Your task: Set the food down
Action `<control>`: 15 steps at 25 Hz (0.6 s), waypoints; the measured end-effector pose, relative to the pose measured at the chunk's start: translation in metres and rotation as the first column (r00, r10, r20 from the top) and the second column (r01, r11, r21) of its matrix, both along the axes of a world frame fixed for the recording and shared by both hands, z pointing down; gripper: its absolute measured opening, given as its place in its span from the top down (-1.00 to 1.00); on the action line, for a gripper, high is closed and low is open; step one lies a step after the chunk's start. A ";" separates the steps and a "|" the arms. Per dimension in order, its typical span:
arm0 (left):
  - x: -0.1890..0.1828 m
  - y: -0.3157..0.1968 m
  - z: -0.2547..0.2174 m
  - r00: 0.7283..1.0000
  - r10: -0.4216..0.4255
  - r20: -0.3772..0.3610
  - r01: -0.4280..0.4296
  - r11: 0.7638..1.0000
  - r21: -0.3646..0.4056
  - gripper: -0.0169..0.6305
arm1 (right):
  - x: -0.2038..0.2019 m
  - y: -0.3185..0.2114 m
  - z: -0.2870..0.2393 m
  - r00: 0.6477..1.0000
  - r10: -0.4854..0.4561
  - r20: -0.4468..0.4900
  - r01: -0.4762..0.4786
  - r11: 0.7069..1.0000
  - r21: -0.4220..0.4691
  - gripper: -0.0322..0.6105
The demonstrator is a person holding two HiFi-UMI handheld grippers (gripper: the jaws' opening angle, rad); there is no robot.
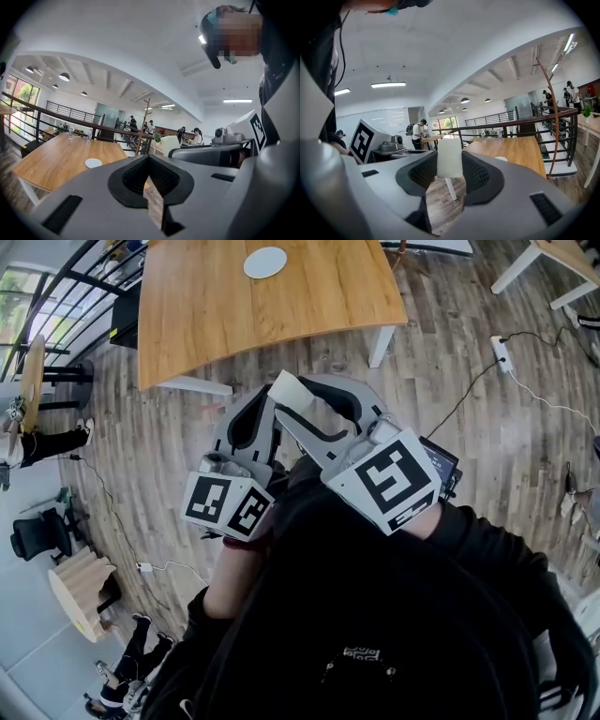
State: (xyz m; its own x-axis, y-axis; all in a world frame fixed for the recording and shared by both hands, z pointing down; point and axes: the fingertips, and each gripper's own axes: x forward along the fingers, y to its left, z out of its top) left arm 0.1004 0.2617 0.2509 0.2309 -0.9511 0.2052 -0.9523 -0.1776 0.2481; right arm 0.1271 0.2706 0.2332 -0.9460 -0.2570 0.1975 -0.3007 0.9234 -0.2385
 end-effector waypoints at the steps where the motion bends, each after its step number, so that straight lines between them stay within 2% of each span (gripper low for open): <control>1: -0.002 -0.003 0.001 1.000 0.004 -0.005 -0.004 1.000 0.004 0.93 | -0.002 -0.003 0.001 1.000 0.006 -0.002 -0.006 1.000 0.002 0.37; 6: -0.007 -0.018 -0.002 0.999 0.044 -0.016 -0.043 0.999 0.031 0.93 | -0.009 -0.017 -0.003 0.999 0.040 -0.011 -0.040 0.998 0.038 0.37; 15: -0.057 -0.057 -0.012 0.995 0.094 -0.024 -0.092 0.993 0.074 0.93 | -0.059 -0.053 -0.013 0.996 0.093 -0.018 -0.091 0.993 0.075 0.37</control>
